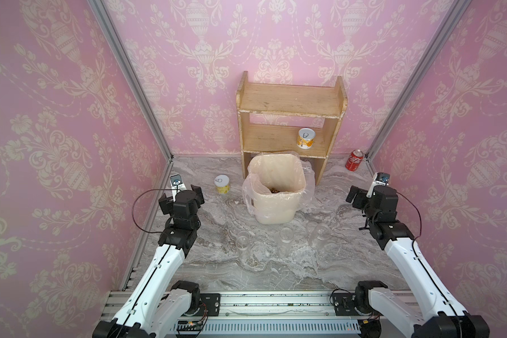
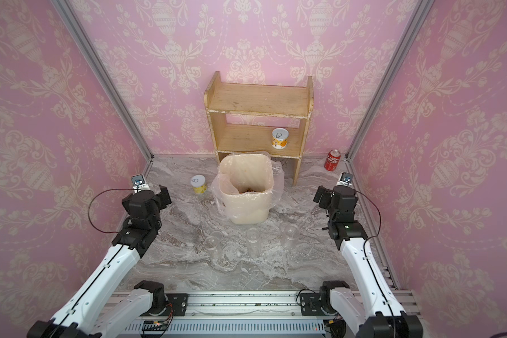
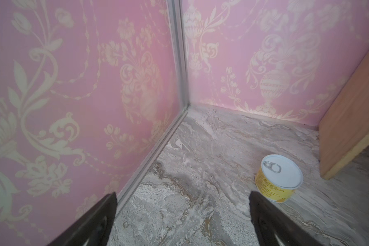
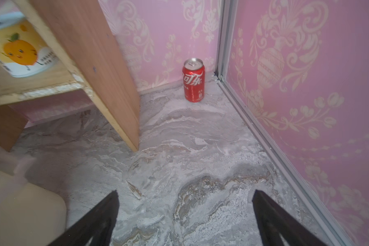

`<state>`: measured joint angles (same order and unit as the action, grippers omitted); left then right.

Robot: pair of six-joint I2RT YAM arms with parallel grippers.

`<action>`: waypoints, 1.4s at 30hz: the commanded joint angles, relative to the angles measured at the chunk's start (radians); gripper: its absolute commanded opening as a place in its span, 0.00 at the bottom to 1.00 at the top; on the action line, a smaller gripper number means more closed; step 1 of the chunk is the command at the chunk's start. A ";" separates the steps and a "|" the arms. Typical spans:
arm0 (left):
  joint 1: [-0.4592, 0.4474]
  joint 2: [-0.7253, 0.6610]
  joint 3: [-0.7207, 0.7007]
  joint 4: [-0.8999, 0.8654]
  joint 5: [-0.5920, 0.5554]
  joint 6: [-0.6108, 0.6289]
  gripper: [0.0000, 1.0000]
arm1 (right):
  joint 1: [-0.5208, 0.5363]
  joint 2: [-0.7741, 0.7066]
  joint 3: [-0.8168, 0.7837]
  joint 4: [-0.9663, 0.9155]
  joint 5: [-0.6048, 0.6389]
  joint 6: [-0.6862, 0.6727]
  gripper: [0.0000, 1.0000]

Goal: Empty the moldy dried flower tea in the jars
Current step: Reset both arms

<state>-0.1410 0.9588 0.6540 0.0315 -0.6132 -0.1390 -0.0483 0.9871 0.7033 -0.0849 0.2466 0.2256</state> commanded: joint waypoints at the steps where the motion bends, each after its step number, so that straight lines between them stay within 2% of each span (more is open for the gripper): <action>1: 0.012 0.083 -0.082 0.233 -0.019 -0.055 0.99 | -0.044 0.034 -0.063 0.120 -0.053 0.029 1.00; 5: 0.012 0.186 -0.193 0.485 -0.036 0.021 0.99 | -0.070 0.089 -0.142 0.217 -0.068 0.017 1.00; 11: 0.013 0.325 -0.294 0.762 -0.036 0.151 0.99 | -0.074 0.189 -0.222 0.376 -0.156 -0.036 1.00; 15: 0.016 0.431 -0.353 0.971 -0.053 0.155 0.99 | -0.074 0.239 -0.252 0.458 -0.188 -0.059 1.00; 18: 0.015 0.455 -0.339 0.885 -0.003 0.137 0.99 | -0.074 0.280 -0.271 0.522 -0.203 -0.070 1.00; 19: 0.018 0.479 -0.348 0.925 -0.020 0.136 0.99 | -0.074 0.295 -0.277 0.548 -0.207 -0.072 1.00; 21: 0.019 0.563 -0.392 1.120 -0.026 0.149 0.99 | -0.074 0.316 -0.265 0.548 -0.225 -0.078 1.00; 23: 0.018 0.637 -0.415 1.244 -0.007 0.170 0.99 | -0.074 0.335 -0.264 0.586 -0.243 -0.082 1.00; 29: 0.014 0.635 -0.391 1.182 0.053 0.185 0.99 | -0.073 0.424 -0.255 0.715 -0.288 -0.046 1.00; 32: 0.016 0.637 -0.374 1.150 0.095 0.195 0.99 | -0.056 0.439 -0.227 0.674 -0.281 -0.062 1.00; 38: 0.044 0.632 -0.381 1.139 0.169 0.170 0.99 | -0.011 0.446 -0.249 0.730 -0.331 -0.139 1.00; 40: 0.053 0.640 -0.393 1.166 0.200 0.166 0.99 | 0.019 0.465 -0.256 0.760 -0.316 -0.171 1.00; 42: 0.059 0.653 -0.405 1.185 0.228 0.160 0.99 | 0.054 0.512 -0.293 0.867 -0.270 -0.198 1.00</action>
<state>-0.0956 1.5936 0.2649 1.1744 -0.4580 0.0257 -0.0288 1.4506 0.4477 0.6624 -0.0479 0.0952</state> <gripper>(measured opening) 0.992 0.998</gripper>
